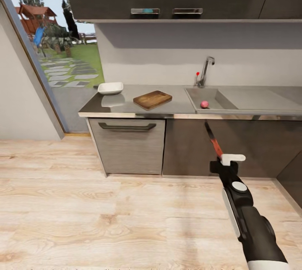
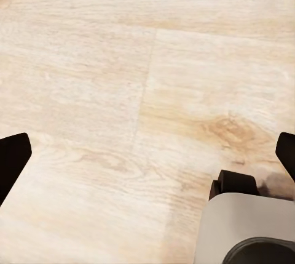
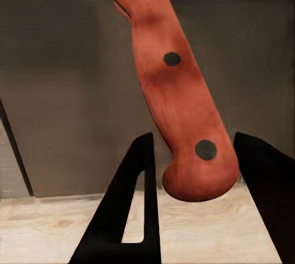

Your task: In the kitchen, take the Vidalia onion out of the sink, dice it on the chopping board with the paring knife, put the diced onion into the bowl on the countertop, then place both the paring knife and the chopping board into the sink.

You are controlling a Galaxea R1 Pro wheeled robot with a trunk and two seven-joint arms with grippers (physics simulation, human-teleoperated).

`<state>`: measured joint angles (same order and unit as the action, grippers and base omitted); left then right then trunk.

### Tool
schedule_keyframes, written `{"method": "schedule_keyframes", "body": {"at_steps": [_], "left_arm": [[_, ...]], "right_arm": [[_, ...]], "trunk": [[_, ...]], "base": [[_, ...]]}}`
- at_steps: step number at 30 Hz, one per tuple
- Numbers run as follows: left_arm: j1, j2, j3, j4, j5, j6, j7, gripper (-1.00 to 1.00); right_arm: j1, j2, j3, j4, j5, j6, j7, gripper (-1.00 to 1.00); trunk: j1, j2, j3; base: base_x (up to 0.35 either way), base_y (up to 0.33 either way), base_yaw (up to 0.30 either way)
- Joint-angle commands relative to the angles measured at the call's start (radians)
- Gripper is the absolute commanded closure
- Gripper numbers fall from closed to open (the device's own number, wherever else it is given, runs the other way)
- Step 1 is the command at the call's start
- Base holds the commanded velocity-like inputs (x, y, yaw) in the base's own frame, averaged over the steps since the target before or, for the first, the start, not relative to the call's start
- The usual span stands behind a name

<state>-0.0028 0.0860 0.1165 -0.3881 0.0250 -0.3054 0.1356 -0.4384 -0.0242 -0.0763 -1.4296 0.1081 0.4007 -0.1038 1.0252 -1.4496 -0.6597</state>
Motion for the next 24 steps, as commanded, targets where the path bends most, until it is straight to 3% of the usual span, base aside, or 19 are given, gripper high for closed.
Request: {"method": "schedule_keyframes", "body": {"at_steps": [1,7,16,20,22,24], "left_arm": [[0.000,0.000,0.000,0.000,0.003,-0.003,0.001,-1.00],[0.000,0.000,0.000,0.000,0.003,-0.003,0.001,-1.00],[0.000,0.000,0.000,0.000,0.003,-0.003,0.001,-1.00],[0.000,-0.001,0.000,0.000,0.003,-0.003,0.001,-1.00],[0.000,-0.001,0.000,0.000,0.002,-0.003,0.001,-1.00],[0.000,-0.001,0.000,0.000,0.002,-0.003,0.001,-1.00]], "right_arm": [[0.000,0.000,0.001,-0.024,0.007,0.018,0.000,1.00],[0.000,0.001,0.003,-0.134,0.004,0.117,0.000,1.00],[-0.005,0.010,0.004,-0.150,0.004,0.161,0.000,1.00],[-0.065,0.037,0.005,-0.146,0.003,0.210,-0.009,1.00],[-0.140,0.073,0.005,-0.120,0.006,0.251,-0.038,1.00],[-0.195,0.083,0.007,-0.081,0.007,0.281,-0.056,1.00]], "trunk": [[0.000,0.000,-0.001],[0.000,0.000,-0.001],[0.000,0.000,-0.001],[0.000,0.000,-0.001],[0.000,0.000,-0.001],[0.000,0.000,-0.001]], "base": [[-0.096,0.000,0.000],[-0.172,0.039,0.000],[-0.187,0.135,0.000],[-0.006,0.011,0.000],[0.142,0.002,0.000],[0.259,0.001,0.000]]}}
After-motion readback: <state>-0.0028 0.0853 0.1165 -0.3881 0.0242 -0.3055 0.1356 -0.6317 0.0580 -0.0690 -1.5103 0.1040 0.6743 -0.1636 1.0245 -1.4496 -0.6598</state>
